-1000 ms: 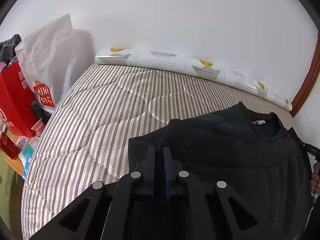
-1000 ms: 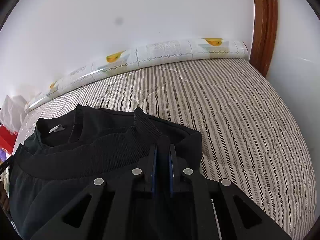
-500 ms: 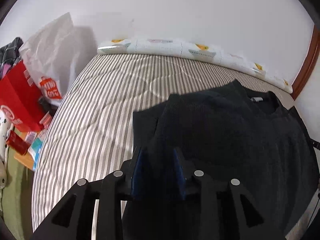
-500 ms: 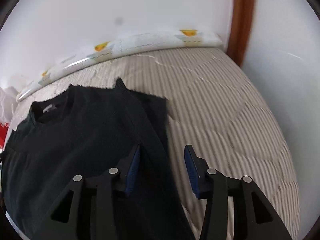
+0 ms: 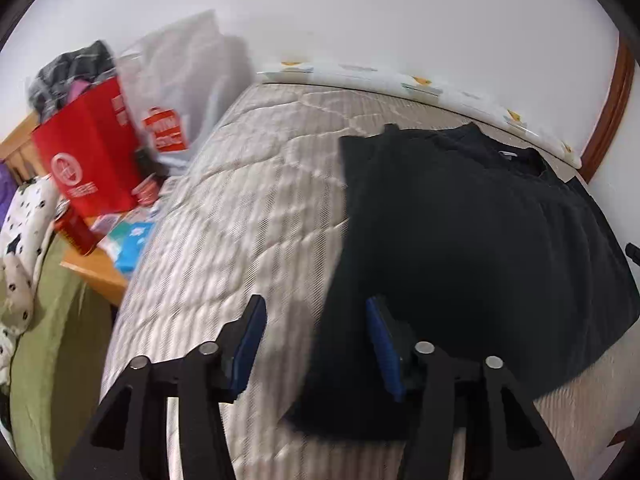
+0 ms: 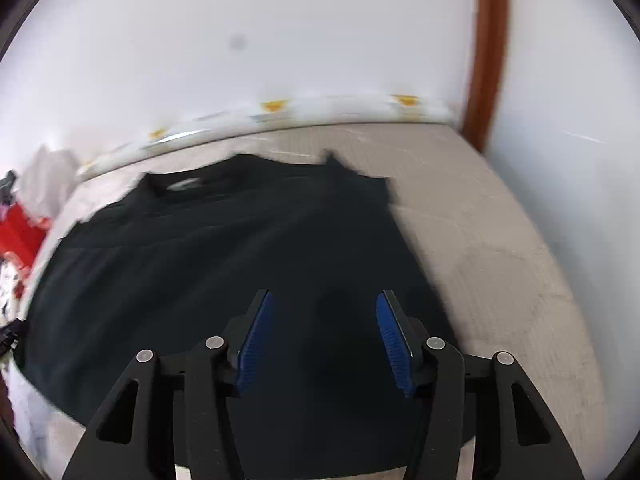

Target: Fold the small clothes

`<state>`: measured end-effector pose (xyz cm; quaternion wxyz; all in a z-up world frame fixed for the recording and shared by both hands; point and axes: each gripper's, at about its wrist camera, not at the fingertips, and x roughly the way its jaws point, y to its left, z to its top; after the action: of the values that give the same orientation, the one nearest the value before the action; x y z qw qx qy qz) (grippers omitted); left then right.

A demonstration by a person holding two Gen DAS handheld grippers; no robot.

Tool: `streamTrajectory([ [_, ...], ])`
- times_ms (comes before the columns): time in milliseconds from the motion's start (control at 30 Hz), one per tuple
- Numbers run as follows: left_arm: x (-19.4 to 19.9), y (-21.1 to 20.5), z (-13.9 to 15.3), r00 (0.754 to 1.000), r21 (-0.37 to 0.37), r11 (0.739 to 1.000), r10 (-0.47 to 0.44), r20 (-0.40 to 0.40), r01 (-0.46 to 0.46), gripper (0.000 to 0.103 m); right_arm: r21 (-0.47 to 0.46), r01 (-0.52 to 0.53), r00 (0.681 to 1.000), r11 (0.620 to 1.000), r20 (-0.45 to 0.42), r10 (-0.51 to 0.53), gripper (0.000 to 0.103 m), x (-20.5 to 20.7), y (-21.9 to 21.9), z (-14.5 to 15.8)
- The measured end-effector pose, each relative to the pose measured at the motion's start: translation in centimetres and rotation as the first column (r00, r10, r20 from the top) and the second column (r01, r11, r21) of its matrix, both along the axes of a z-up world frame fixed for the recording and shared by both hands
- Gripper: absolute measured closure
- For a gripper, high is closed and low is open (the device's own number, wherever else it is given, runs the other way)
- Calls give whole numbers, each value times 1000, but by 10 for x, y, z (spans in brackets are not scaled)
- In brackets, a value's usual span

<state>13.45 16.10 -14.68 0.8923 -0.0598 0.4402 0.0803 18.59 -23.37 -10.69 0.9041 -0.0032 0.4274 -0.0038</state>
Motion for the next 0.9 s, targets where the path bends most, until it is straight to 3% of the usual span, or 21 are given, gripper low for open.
streamTrajectory([
  [233,-37,29,-10,997,46,996,78,8,-78,45,-15,-234,972,972,9,234,47,-29,135,-15],
  [333,-41,40,-16,995,72,992,100,-6,-100,45,-8,-289,957,957,-13,289,47,-41,184,-29],
  [533,-37,60,-29,994,62,993,103,-20,-102,44,-81,-312,950,947,-54,309,47,-75,232,-46],
  [667,-32,65,-30,996,63,994,93,-5,-92,40,-59,-322,946,945,-64,318,47,-92,240,-41],
  [900,-33,70,-33,997,50,996,75,15,-76,34,-166,-440,898,882,-74,434,37,-131,302,-55],
])
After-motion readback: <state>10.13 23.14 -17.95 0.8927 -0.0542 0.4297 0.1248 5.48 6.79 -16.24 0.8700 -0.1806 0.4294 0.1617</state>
